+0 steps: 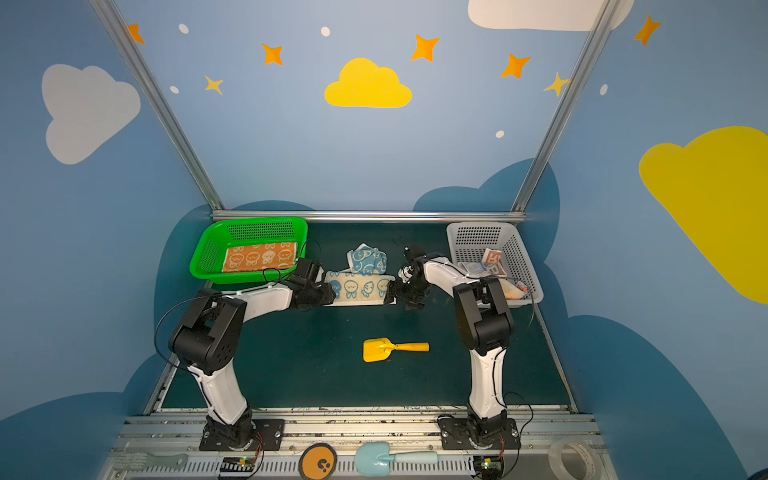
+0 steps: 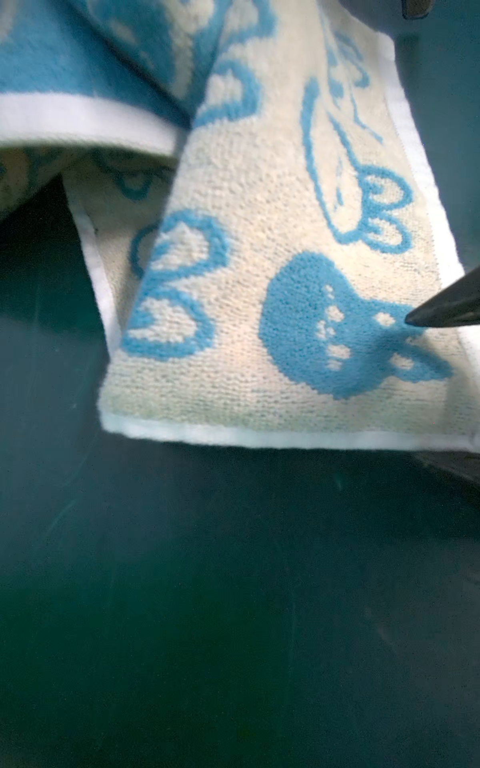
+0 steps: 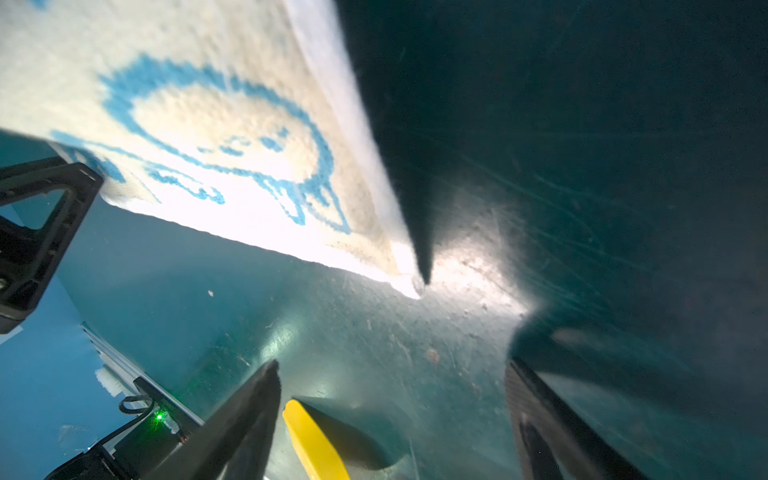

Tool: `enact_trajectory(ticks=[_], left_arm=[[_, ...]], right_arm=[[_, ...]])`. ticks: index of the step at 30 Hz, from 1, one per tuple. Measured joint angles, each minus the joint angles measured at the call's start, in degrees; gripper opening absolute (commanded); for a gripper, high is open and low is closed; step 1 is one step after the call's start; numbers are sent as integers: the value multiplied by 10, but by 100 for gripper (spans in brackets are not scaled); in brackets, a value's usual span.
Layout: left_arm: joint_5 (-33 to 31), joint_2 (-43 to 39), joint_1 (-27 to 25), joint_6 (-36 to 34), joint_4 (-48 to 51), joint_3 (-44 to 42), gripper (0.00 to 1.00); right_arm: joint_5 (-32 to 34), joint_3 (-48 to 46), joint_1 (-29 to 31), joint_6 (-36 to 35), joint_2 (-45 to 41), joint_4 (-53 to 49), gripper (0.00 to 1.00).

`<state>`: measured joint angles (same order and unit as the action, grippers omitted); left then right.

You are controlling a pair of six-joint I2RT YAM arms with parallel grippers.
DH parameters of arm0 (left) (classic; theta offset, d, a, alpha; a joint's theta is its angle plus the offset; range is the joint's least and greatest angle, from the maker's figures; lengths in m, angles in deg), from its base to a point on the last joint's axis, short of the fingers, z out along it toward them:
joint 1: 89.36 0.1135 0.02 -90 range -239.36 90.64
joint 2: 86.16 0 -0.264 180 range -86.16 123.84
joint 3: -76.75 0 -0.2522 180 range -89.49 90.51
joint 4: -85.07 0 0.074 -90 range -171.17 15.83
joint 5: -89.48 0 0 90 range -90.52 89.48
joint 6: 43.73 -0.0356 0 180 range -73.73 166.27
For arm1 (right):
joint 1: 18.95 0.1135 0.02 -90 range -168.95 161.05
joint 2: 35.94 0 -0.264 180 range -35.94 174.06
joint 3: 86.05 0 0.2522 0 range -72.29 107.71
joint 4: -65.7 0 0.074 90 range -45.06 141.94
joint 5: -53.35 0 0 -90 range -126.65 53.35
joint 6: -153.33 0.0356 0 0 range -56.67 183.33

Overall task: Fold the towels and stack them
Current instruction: 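Lay the spread towel down and hold its ends with both grippers, then grasp the near edge of the blue-print towel with both grippers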

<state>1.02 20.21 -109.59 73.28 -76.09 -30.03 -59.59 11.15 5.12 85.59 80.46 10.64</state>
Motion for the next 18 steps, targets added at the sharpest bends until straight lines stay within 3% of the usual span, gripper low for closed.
enact_trajectory(ticks=[6, 18], left_arm=[[8, -12, -1, -2, -22, -24, 44], [-5, -14, -15, -22, -22, -33, 22]], right_arm=[[0, 0, 0, 1, 0, 0, 83], [0, 0, 0, 7, 0, 5, 83]])
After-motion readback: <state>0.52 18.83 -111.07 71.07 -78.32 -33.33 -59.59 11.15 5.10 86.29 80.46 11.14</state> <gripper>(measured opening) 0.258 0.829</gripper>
